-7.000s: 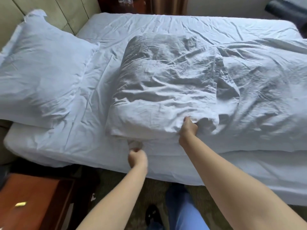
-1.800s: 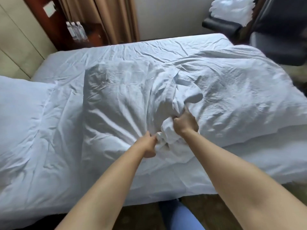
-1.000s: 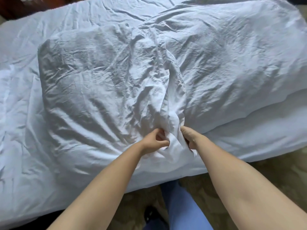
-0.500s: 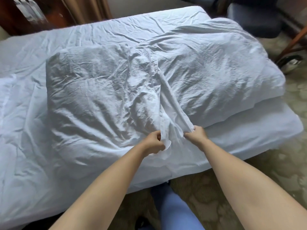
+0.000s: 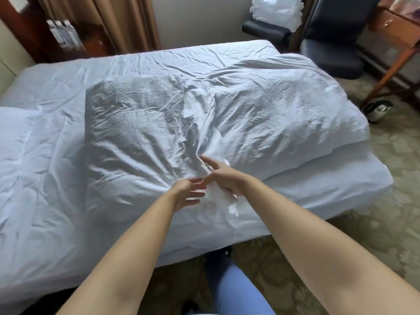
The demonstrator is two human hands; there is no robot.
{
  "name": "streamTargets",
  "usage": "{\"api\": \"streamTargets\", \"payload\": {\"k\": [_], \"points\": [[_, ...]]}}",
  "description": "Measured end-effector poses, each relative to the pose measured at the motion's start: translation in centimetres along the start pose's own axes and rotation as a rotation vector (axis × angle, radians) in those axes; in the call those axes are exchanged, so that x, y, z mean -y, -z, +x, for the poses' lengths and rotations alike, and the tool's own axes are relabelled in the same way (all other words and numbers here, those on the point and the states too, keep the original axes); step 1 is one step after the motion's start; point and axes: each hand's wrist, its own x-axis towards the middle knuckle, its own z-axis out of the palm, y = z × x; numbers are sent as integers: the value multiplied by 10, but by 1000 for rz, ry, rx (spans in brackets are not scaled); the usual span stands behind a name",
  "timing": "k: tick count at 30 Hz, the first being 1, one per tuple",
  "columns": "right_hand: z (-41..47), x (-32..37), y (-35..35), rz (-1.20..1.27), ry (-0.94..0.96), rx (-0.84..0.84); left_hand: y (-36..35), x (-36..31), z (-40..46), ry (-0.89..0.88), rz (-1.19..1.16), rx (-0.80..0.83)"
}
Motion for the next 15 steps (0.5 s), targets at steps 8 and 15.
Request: {"api": "streamTargets", "payload": {"k": [8, 15], "points": [[18, -19, -82, -553, -106, 260, 47, -2, -13, -29, -163, -147], [36, -12, -67, -339, -238, 550, 43, -20, 12, -107, 163, -284]]}}
